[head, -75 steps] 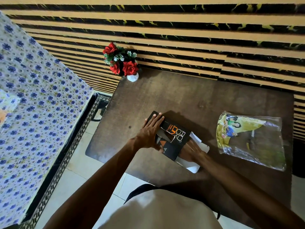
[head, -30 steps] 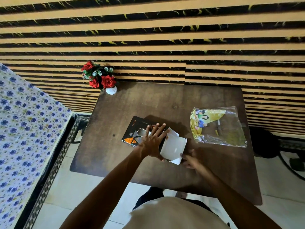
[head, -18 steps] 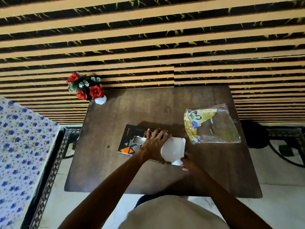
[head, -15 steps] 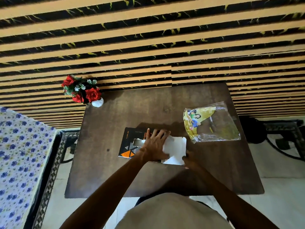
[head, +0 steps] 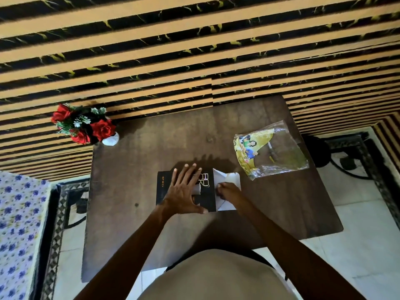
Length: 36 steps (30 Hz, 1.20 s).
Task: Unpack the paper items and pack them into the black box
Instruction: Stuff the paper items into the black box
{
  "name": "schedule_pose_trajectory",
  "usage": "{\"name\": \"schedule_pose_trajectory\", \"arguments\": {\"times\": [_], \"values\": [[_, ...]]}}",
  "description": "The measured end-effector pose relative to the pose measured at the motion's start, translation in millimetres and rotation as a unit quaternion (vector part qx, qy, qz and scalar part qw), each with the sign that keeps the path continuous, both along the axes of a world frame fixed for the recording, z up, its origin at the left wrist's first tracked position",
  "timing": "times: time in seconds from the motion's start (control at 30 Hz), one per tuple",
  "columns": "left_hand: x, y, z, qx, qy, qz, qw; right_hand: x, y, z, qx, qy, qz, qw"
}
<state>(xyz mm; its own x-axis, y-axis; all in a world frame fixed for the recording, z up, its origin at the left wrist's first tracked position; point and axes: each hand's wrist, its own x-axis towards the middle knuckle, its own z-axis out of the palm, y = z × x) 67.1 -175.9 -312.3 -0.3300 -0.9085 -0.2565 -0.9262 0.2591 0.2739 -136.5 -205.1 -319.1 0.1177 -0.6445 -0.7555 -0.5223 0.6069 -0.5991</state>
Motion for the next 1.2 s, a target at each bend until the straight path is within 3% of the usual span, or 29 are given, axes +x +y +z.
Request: {"name": "schedule_pose_trajectory", "arguments": {"times": [0.37,0.57,0.63,0.77,0.8,0.87,1.03,1.1,1.2], "values": [[3,-2,0,0.029,-0.009,-0.012,0.999,25,-11,-19,-0.041,0.026,0.046,0.998],[-2,-3,4,0.037,-0.022,-0.007,0.999,3,-9,-26,-0.006,0.043,-0.021,0.999],[-12,-4,8,0.032,-0.018,-0.009,0.999,-9,-1,-19,-0.043,0.075,-0.019,0.996],[-48,-8,7,0.026,-0.017,-0.037,0.999,-39,14,-15,-0.099,0.183,-0.104,0.973],[-56,-9,6,0.032,-0.028,-0.049,0.998,-46,14,-20,-0.088,0.191,-0.076,0.975],[-66,-12,4,0.036,-0.056,-0.057,0.996,-55,13,-31,-0.029,0.16,0.007,0.987],[-69,-16,9,0.015,-0.061,-0.041,0.997,-54,20,-35,-0.007,0.032,-0.002,0.999],[-66,-14,6,-0.012,-0.021,-0.045,0.999,-47,25,-28,-0.009,-0.022,-0.038,0.999],[-57,-14,0,-0.024,0.119,0.012,0.993,-27,31,-1,-0.045,-0.087,-0.071,0.993]]}}
